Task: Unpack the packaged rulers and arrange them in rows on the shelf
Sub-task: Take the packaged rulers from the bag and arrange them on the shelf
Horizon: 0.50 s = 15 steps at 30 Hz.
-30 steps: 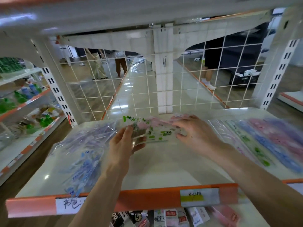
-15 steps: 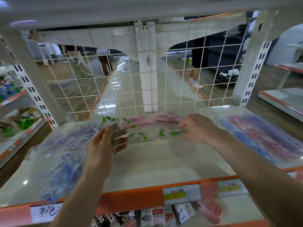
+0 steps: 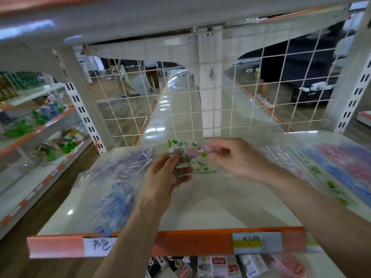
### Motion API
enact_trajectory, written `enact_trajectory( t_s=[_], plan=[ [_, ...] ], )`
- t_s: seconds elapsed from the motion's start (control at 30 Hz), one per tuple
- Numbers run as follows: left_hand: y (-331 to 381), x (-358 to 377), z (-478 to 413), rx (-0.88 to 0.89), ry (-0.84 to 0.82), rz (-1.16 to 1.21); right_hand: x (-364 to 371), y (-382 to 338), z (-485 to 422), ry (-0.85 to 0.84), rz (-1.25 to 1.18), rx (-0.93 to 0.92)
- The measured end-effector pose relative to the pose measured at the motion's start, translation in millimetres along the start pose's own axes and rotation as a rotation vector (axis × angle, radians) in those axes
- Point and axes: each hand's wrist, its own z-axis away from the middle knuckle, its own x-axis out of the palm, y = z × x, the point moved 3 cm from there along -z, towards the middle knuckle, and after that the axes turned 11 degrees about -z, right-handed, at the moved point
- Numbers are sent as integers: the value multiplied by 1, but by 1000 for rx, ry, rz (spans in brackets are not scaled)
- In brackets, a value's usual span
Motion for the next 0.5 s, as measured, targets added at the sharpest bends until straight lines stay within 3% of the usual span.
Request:
enact_trajectory(
  t_s=[0.13, 0.27, 0.5],
  plan=[
    [1, -3, 1, -26, 24, 44, -1, 3, -5, 52, -176, 103],
    [-2, -12, -3, -68, 178, 102, -13, 13, -3, 173, -297, 233],
    [-2, -17, -5, -53, 280, 122, -13, 24, -10, 176, -263, 334]
  ],
)
